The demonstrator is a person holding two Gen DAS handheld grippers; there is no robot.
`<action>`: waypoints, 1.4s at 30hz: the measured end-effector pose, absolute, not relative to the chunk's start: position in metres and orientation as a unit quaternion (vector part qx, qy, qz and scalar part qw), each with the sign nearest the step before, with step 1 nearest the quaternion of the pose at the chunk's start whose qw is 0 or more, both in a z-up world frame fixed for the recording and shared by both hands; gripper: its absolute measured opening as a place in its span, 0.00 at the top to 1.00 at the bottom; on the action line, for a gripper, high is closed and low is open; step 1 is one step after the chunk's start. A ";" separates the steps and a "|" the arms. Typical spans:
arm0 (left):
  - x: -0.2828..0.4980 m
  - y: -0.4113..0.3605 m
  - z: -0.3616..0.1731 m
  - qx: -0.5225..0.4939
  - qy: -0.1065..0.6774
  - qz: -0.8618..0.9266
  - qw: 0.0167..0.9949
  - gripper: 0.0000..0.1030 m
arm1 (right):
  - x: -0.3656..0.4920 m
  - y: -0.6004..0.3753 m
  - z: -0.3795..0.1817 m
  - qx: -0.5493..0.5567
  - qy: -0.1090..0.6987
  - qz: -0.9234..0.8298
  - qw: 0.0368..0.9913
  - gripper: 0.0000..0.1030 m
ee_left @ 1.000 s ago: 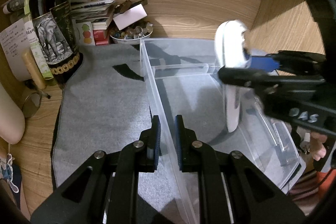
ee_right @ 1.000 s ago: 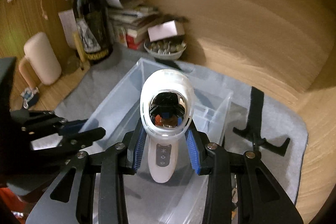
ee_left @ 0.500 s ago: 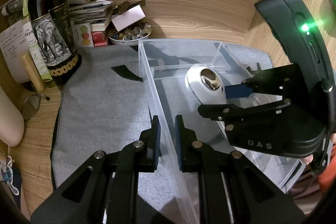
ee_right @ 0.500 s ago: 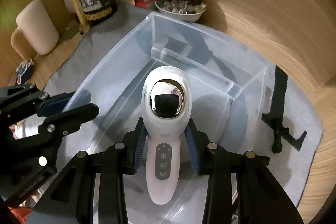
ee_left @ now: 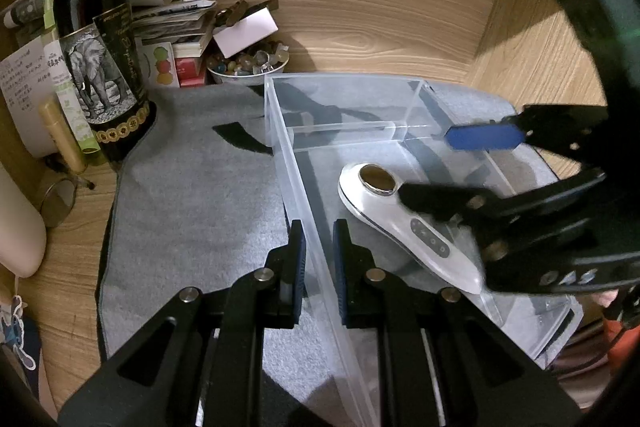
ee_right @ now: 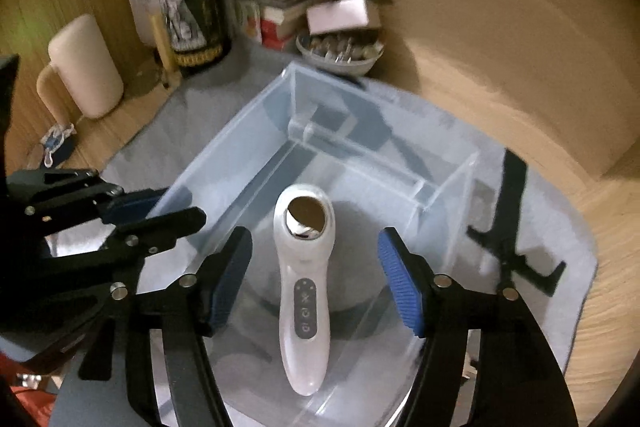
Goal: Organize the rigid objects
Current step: 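Lift the white device with the right tool and lower it into the clear box, then open the right tool and withdraw it from the box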
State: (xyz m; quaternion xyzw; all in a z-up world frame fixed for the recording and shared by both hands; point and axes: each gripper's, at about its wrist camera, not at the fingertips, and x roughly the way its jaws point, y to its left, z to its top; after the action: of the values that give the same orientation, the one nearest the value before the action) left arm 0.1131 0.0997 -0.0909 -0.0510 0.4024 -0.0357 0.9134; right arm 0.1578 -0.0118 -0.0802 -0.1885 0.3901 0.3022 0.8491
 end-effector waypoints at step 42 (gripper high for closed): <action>0.114 0.100 -0.094 -0.052 0.408 -0.033 0.911 0.87 | 0.219 -0.121 -0.137 -0.156 0.473 0.171 0.850 0.24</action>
State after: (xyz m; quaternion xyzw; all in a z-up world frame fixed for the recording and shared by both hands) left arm 0.1138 0.0999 -0.0940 -0.0518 0.4077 -0.0325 0.9111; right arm 0.2192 -0.1215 -0.1366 -0.1555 0.4732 0.1712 0.8501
